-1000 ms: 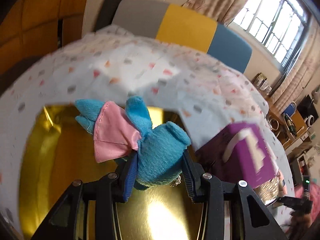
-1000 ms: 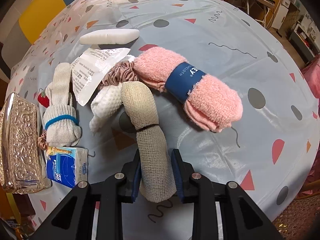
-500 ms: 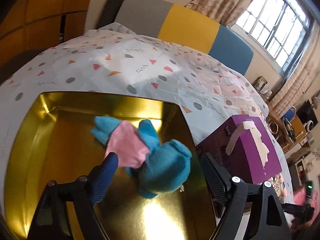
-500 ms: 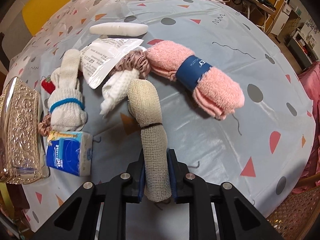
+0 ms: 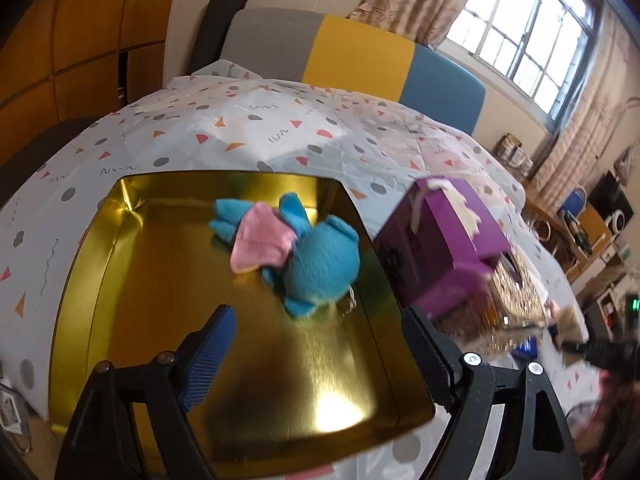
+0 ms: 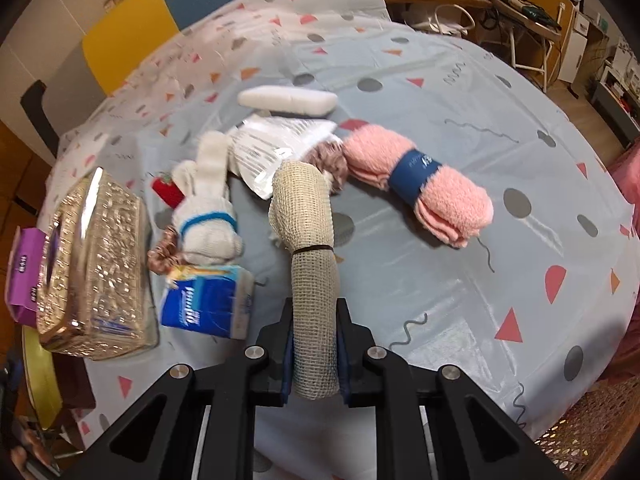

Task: Organize soft objects
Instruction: 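Lower the plush into the gold tray and open the left gripper while the right lifts the beige sock, then carry the beige sock into the gold tray and open the right gripper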

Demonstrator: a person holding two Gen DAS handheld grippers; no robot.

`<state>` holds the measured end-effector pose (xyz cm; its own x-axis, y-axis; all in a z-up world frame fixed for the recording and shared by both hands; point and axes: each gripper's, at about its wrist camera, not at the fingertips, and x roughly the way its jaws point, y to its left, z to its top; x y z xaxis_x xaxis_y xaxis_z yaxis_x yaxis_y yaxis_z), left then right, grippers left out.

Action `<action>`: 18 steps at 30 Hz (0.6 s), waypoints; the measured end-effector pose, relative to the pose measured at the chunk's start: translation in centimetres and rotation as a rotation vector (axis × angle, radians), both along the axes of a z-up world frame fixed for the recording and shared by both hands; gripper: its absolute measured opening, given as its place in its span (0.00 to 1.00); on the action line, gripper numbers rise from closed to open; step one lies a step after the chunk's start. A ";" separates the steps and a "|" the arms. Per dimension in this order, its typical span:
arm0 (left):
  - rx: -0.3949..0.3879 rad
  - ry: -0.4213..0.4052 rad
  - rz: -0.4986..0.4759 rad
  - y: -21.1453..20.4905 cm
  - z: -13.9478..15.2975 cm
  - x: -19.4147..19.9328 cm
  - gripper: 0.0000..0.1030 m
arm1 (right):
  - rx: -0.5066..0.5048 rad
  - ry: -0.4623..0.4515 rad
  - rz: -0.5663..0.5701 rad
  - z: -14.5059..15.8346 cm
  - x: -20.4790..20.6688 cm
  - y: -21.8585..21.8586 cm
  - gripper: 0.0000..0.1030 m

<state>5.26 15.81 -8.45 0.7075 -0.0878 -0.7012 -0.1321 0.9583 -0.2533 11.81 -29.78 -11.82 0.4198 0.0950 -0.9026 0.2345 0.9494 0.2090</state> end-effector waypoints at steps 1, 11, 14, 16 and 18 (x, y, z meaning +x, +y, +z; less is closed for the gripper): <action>0.007 0.004 -0.008 -0.2 0.0 -0.4 0.83 | 0.003 -0.009 0.002 0.4 0.3 0.2 0.15; 0.051 0.009 0.018 0.0 0.5 -3.1 0.83 | 0.027 -0.159 0.164 6.6 5.0 5.0 0.15; 0.053 0.009 0.030 0.4 0.7 -3.7 0.83 | 0.039 -0.231 0.270 9.3 6.3 9.5 0.15; 0.061 0.006 0.041 0.8 0.8 -4.0 0.83 | 0.051 -0.277 0.357 11.0 6.7 13.1 0.15; 0.067 0.003 0.052 1.1 1.0 -4.3 0.83 | 0.069 -0.313 0.452 12.3 6.8 17.1 0.15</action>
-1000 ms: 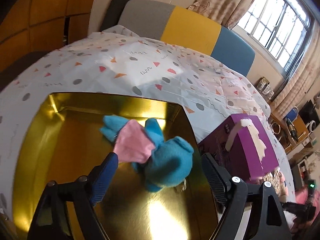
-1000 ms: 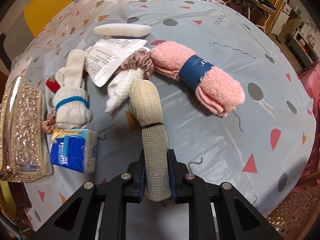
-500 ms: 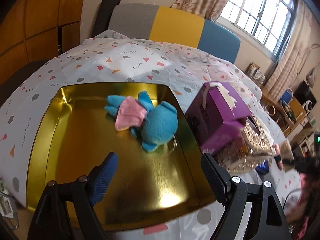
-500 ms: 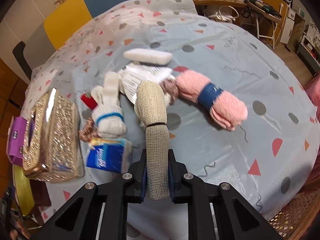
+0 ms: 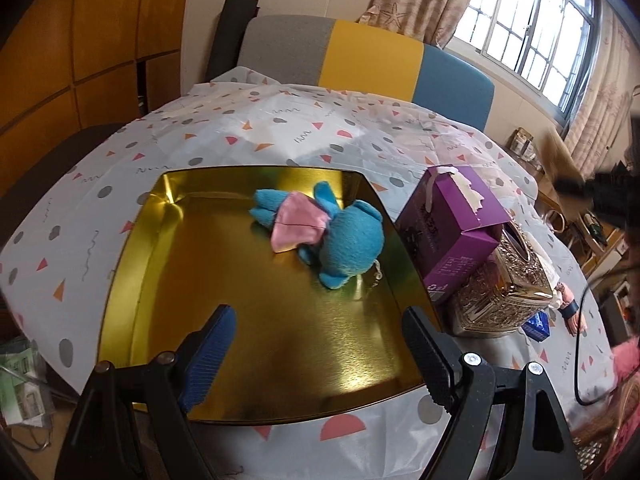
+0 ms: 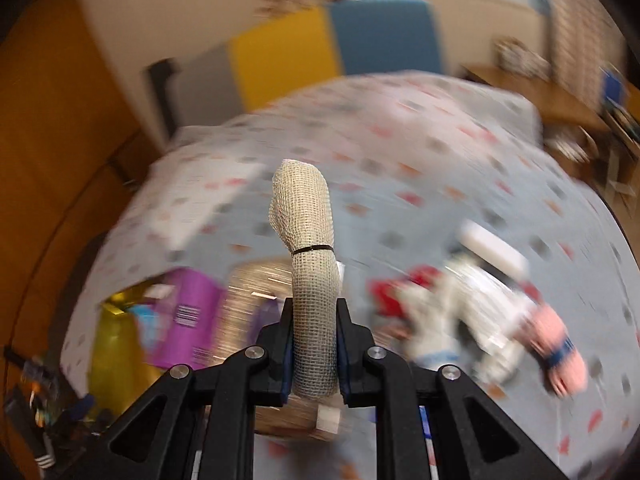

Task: Organize soft objects
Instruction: 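Carry the beige sock into the gold tray and open the right gripper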

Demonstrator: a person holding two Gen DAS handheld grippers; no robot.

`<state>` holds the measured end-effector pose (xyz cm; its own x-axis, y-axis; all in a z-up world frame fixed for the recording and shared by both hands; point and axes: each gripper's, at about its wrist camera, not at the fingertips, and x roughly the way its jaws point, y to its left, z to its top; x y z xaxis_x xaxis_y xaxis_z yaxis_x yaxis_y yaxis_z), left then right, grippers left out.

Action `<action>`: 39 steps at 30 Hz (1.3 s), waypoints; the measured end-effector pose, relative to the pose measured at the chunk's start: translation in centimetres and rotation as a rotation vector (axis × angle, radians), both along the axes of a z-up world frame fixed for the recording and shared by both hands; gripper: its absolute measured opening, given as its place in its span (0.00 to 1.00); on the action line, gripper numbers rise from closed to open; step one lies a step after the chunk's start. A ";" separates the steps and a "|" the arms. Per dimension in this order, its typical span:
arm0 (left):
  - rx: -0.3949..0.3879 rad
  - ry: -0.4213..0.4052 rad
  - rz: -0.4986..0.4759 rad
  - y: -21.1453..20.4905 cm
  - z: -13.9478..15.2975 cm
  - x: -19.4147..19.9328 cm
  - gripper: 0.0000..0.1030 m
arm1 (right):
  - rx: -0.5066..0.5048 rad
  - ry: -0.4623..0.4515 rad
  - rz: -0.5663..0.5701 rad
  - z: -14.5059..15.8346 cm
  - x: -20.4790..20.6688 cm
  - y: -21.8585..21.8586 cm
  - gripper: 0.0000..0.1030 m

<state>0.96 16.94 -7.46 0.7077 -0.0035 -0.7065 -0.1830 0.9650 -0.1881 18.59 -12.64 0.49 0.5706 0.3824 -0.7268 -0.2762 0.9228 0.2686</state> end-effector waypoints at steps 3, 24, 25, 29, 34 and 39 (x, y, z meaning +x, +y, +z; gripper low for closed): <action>0.008 -0.008 0.020 0.6 0.2 -0.4 0.83 | 0.014 -0.021 0.134 0.8 -0.9 4.9 0.15; -0.034 -0.003 0.198 6.2 -0.6 -2.1 0.83 | -0.188 0.157 0.495 -10.3 -8.7 20.0 0.30; -0.031 -0.002 0.196 6.1 -0.7 -2.1 0.83 | -0.197 0.155 0.481 -10.6 -8.4 19.9 0.36; -0.026 0.000 0.181 5.8 -0.7 -2.0 0.83 | -0.201 0.143 0.446 -10.3 -8.4 19.3 0.40; -0.001 -0.006 0.152 4.6 -0.4 -1.9 0.83 | -0.163 0.068 0.418 -8.3 -9.2 17.3 0.40; 0.024 -0.009 0.109 3.1 -0.1 -1.8 0.83 | -0.158 -0.004 0.373 -6.7 -9.9 15.3 0.40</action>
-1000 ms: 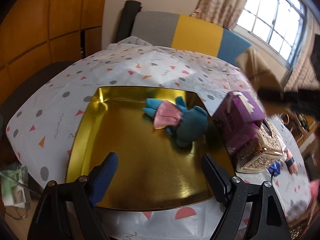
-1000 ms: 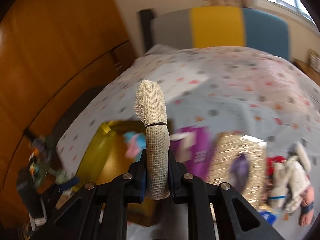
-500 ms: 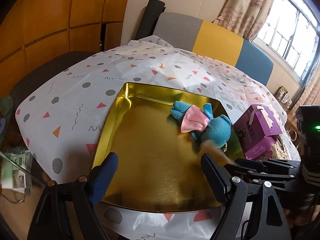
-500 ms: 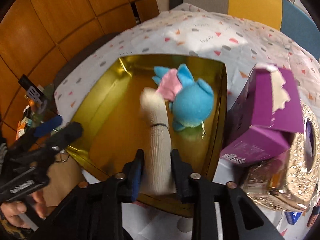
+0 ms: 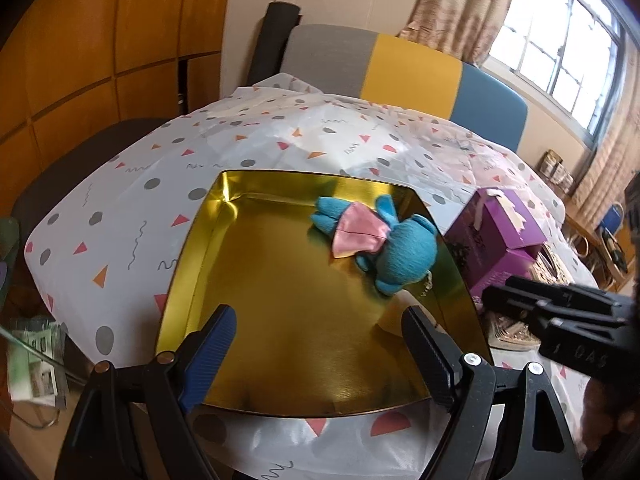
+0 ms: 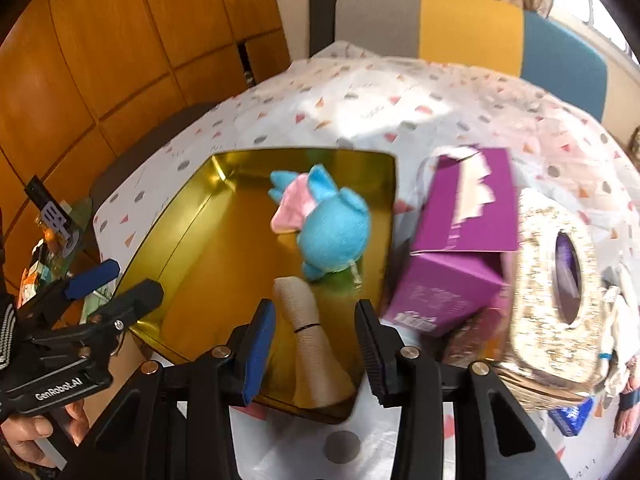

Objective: Organize soft objects

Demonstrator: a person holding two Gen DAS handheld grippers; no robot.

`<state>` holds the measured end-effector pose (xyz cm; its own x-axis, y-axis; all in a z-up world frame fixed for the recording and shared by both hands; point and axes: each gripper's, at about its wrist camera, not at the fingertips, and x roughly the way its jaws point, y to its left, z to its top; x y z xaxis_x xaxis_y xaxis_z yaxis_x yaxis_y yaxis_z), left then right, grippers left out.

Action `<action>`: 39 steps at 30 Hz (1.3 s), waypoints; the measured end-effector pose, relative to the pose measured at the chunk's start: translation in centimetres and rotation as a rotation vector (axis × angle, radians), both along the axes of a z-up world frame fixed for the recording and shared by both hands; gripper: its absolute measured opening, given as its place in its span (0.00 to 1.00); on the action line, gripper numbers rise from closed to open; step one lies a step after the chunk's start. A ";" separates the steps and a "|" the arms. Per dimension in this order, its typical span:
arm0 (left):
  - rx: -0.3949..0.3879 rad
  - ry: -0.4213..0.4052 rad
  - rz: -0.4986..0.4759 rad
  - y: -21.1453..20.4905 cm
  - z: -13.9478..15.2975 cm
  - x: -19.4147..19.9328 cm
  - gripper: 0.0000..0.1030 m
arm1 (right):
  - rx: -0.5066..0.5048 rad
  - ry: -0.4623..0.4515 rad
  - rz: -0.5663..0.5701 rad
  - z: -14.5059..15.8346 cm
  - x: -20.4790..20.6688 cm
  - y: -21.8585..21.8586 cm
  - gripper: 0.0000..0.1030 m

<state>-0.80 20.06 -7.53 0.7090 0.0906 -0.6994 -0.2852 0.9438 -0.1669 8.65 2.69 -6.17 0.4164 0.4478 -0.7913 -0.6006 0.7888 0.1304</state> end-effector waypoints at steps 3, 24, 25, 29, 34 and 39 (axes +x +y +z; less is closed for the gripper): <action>0.013 0.003 -0.026 -0.9 0.2 0.0 0.83 | 0.006 -0.029 -0.020 0.5 -0.2 -0.8 0.40; 0.087 -0.012 -0.227 -7.7 1.5 0.7 0.83 | 0.047 -0.124 -0.354 3.6 1.5 -15.8 0.40; 0.089 -0.011 -0.238 -8.1 1.5 0.8 0.83 | 0.045 -0.121 -0.380 3.5 1.7 -16.9 0.40; 0.095 -0.009 -0.273 -9.4 1.6 1.1 0.83 | 0.046 -0.092 -0.467 2.8 2.3 -20.5 0.40; 0.096 -0.012 -0.328 -11.2 1.8 1.5 0.83 | 0.063 -0.011 -0.561 1.1 3.4 -24.9 0.40; 0.094 -0.004 -0.378 -12.9 1.8 1.7 0.83 | 0.083 0.111 -0.629 -1.7 5.5 -28.1 0.44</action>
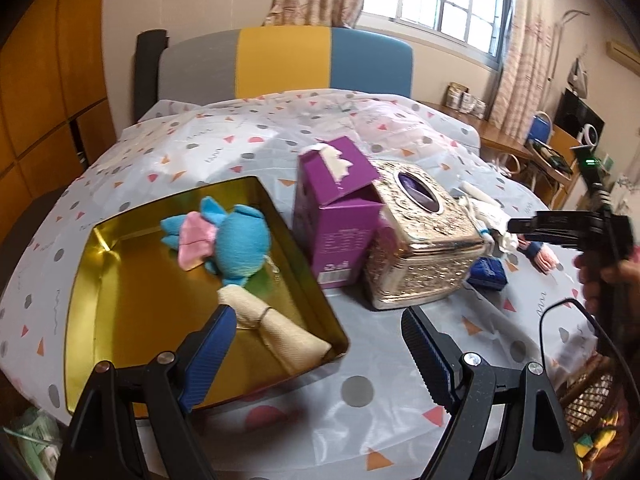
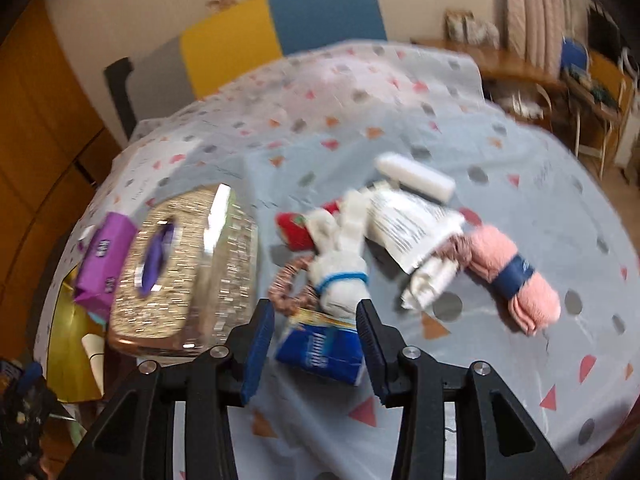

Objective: Organize soft objects

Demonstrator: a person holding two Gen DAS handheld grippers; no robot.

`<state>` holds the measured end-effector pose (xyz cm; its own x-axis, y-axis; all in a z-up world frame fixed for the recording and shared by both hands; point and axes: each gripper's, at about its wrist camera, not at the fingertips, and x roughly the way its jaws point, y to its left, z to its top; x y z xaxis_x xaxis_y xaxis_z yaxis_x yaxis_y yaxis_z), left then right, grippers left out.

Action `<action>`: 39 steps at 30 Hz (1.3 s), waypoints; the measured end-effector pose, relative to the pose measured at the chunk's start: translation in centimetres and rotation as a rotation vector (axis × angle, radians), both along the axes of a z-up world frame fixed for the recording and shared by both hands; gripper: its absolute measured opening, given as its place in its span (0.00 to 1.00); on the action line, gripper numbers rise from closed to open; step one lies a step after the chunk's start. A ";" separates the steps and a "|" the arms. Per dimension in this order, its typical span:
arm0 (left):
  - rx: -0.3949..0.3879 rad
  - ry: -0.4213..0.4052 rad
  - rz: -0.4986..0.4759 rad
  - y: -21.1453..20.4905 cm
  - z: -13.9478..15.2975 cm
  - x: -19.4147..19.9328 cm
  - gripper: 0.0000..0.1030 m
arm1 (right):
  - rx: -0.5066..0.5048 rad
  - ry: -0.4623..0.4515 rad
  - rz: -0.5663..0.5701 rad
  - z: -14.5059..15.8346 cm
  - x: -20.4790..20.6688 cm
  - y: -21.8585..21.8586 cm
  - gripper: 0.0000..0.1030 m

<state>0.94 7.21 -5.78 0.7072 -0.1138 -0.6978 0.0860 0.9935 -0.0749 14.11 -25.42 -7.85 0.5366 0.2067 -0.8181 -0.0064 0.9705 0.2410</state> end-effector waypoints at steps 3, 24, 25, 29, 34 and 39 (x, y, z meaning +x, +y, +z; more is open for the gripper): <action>0.007 0.007 -0.021 -0.8 -0.2 0.1 0.83 | 0.010 0.063 -0.010 -1.9 1.3 -0.8 0.45; -0.026 0.077 -0.210 -5.3 -1.7 1.4 0.83 | 0.190 0.320 0.273 -5.8 -0.7 0.1 0.45; -0.025 0.083 -0.226 -6.1 -1.7 1.6 0.83 | 0.193 0.296 0.246 -5.5 -0.9 -0.6 0.45; -0.026 0.120 -0.292 -9.4 -2.3 2.6 0.82 | 0.126 0.150 0.009 -4.1 -0.9 -4.7 0.45; -0.029 0.159 -0.366 -14.3 -3.1 3.7 0.81 | 0.190 0.053 -0.193 -3.4 -2.1 -9.0 0.45; -0.031 0.200 -0.411 -19.0 -3.8 5.5 0.76 | 0.271 -0.018 -0.320 -2.4 -2.8 -11.8 0.45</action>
